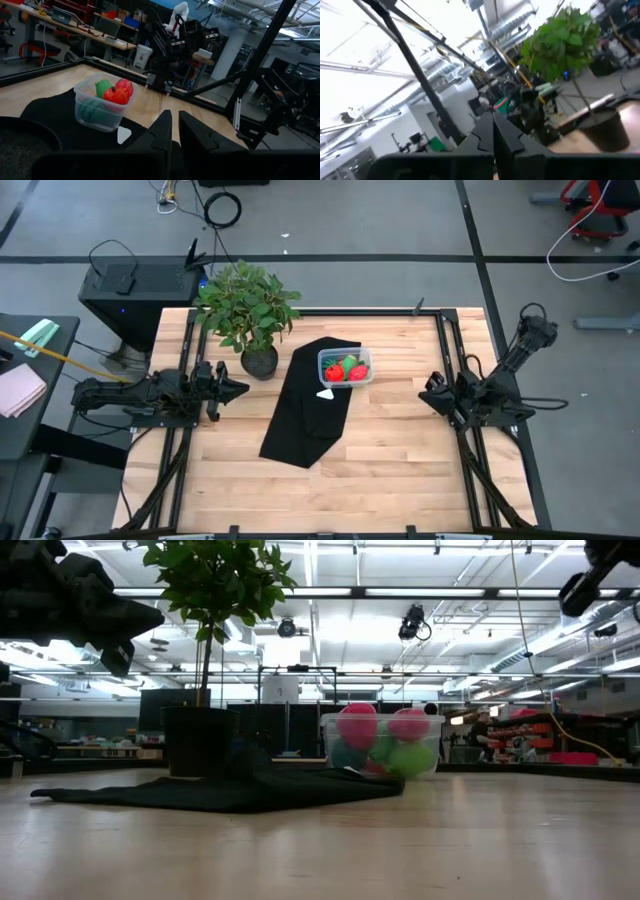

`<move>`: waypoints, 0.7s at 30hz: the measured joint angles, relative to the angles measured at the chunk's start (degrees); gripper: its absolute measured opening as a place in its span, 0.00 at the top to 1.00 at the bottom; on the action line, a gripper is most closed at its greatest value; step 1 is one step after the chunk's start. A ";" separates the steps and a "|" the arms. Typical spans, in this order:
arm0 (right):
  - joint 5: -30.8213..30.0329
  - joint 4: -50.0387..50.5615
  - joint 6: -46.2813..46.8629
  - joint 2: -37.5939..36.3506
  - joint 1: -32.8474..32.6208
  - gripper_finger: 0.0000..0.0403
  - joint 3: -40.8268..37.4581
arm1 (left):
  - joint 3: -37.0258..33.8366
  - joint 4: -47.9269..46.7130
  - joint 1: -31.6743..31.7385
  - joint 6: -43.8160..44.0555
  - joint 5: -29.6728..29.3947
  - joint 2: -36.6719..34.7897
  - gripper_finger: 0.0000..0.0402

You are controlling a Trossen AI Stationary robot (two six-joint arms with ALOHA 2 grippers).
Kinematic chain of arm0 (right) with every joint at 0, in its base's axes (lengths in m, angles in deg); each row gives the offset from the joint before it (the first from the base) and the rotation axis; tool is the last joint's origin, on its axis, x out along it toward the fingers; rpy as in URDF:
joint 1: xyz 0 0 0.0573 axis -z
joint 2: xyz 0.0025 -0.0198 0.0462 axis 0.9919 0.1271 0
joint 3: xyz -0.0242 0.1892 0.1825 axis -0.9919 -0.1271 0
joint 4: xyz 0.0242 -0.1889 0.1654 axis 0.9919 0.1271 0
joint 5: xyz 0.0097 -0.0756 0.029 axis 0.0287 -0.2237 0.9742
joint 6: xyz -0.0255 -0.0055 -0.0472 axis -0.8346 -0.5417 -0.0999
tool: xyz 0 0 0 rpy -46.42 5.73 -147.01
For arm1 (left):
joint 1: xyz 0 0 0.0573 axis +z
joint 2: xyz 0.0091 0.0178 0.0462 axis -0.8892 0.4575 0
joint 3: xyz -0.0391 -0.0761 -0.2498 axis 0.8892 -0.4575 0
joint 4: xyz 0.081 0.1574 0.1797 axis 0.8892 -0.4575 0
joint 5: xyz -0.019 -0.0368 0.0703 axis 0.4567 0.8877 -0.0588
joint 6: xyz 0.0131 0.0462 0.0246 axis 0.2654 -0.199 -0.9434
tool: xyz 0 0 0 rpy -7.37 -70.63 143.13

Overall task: Pick and placing Produce into tupperware
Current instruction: Return to Home Position

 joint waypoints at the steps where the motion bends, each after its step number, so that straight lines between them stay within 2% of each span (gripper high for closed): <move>1: 1.45 -0.02 0.39 -0.25 1.68 1.00 -0.42 | 0.00 0.01 0.00 0.02 -0.01 0.01 0.90; 6: 8.23 3.00 4.37 -0.40 11.19 1.00 -0.74 | 0.00 0.00 0.00 0.04 0.00 0.02 0.91; 11: 18.49 4.54 8.76 -0.42 21.81 1.00 -0.74 | 0.00 0.02 0.00 0.06 0.00 0.00 0.93; 21: 36.24 13.03 16.62 -1.67 38.88 1.00 -0.72 | -0.02 0.02 0.00 0.00 0.00 0.02 0.90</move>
